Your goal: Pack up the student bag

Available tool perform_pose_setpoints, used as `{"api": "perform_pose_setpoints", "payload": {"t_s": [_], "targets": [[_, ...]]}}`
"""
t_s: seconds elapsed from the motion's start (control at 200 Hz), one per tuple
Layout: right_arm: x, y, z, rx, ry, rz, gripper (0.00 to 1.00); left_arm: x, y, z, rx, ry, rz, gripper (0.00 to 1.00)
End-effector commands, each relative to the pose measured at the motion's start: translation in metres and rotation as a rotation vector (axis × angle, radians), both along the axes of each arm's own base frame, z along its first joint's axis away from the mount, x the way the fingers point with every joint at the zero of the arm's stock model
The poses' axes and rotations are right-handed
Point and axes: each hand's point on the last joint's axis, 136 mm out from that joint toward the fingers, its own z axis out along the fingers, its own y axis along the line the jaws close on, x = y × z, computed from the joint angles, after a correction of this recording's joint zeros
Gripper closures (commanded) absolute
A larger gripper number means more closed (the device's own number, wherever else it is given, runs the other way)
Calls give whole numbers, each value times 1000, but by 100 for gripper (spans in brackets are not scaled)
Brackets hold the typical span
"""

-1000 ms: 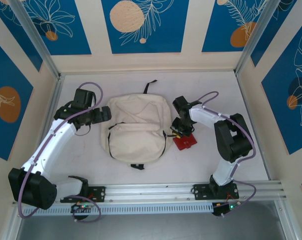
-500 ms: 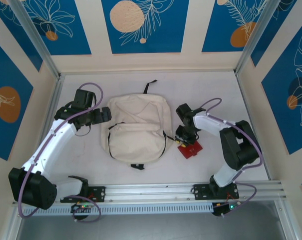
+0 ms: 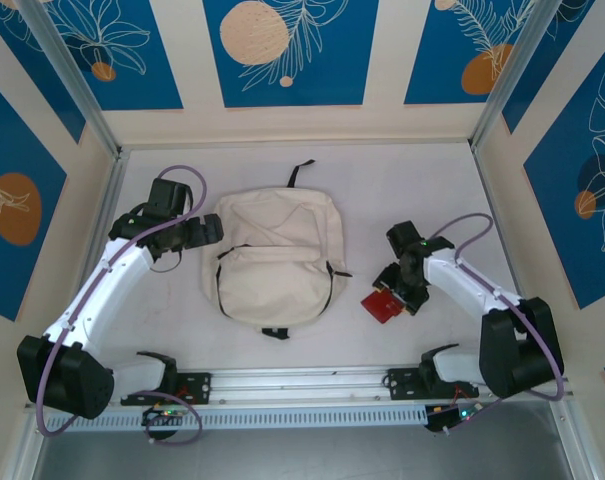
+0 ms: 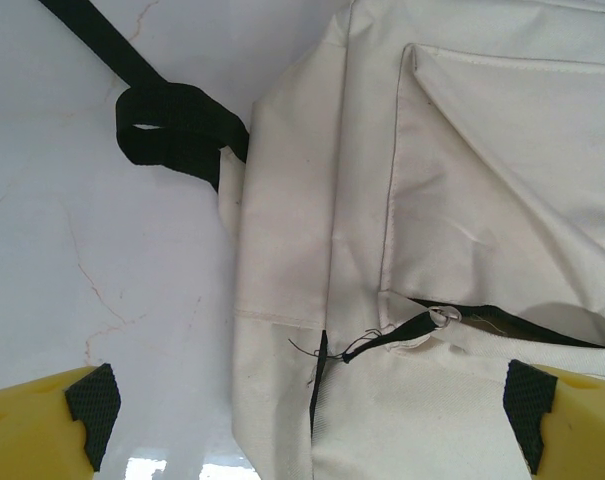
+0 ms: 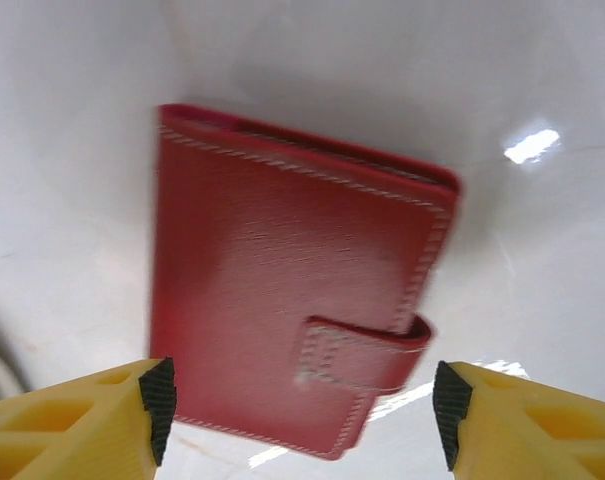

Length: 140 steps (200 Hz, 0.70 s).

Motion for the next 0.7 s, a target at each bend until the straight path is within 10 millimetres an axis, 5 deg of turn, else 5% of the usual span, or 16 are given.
{"api": "perform_pose_setpoints", "payload": {"t_s": [0.0, 0.45, 0.695], "targets": [[-10, -4, -9, 52, 14, -74, 29, -1, 1, -1, -20, 3, 4, 0], [-2, 6, -31, 178, -4, -94, 51, 0, 1, -3, -15, 9, 3, 0], [3, 9, -29, 173, 16, -62, 79, 0, 1, -3, -14, 11, 0, 0]]}}
